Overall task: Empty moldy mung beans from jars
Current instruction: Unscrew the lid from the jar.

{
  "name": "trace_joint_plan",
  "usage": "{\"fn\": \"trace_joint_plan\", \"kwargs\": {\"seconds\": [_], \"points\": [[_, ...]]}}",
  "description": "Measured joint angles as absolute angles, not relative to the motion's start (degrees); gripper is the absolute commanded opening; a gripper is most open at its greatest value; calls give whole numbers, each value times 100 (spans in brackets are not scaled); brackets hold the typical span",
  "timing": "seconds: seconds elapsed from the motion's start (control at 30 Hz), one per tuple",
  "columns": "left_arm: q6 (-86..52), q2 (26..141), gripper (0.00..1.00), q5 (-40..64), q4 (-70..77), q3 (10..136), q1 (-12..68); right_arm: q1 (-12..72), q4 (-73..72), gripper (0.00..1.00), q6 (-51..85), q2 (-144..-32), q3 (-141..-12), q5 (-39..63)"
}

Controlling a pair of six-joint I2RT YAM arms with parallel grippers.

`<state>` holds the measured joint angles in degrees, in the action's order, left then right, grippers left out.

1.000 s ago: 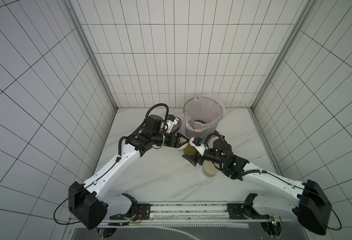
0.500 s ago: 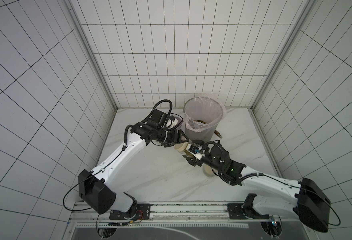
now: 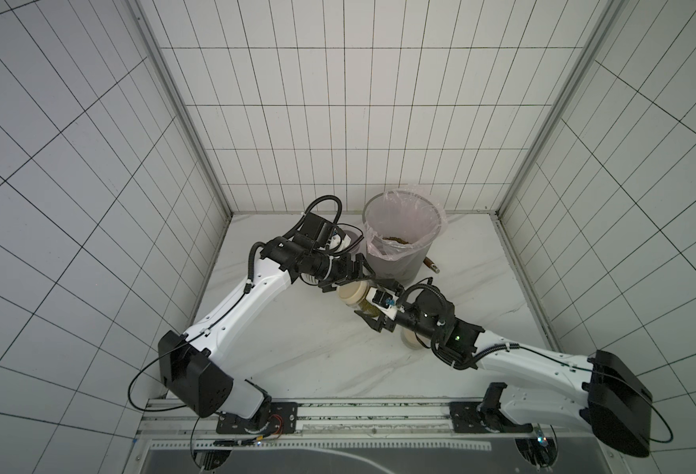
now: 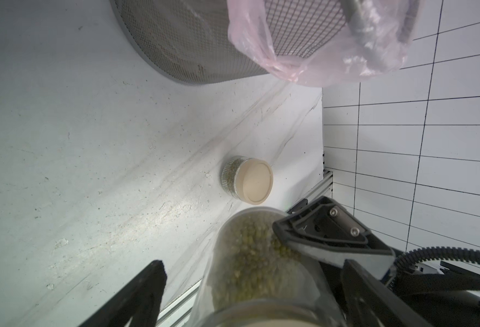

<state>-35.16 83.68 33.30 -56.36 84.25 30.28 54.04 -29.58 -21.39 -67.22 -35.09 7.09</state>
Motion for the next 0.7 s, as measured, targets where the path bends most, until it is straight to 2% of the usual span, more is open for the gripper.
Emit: {"fn": "trace_joint_plan", "kwargs": {"seconds": [0.2,0.37,0.5,0.7], "points": [[-3610,7769,97,3262,-4746,8084,2768,5321,-2974,56,-1321,-6722,-3511,1413],[-3531,6877,98,3179,-3577,7365,2482,4893,-2980,56,-403,-6733,-3564,2189],[-3395,6322,98,3450,-2574,6643,2244,4397,-3114,56,414,-6733,-3629,2700],[-2580,6230,98,4178,-1693,6300,2132,3767,-3199,57,1599,-6735,-3907,3603]]}}
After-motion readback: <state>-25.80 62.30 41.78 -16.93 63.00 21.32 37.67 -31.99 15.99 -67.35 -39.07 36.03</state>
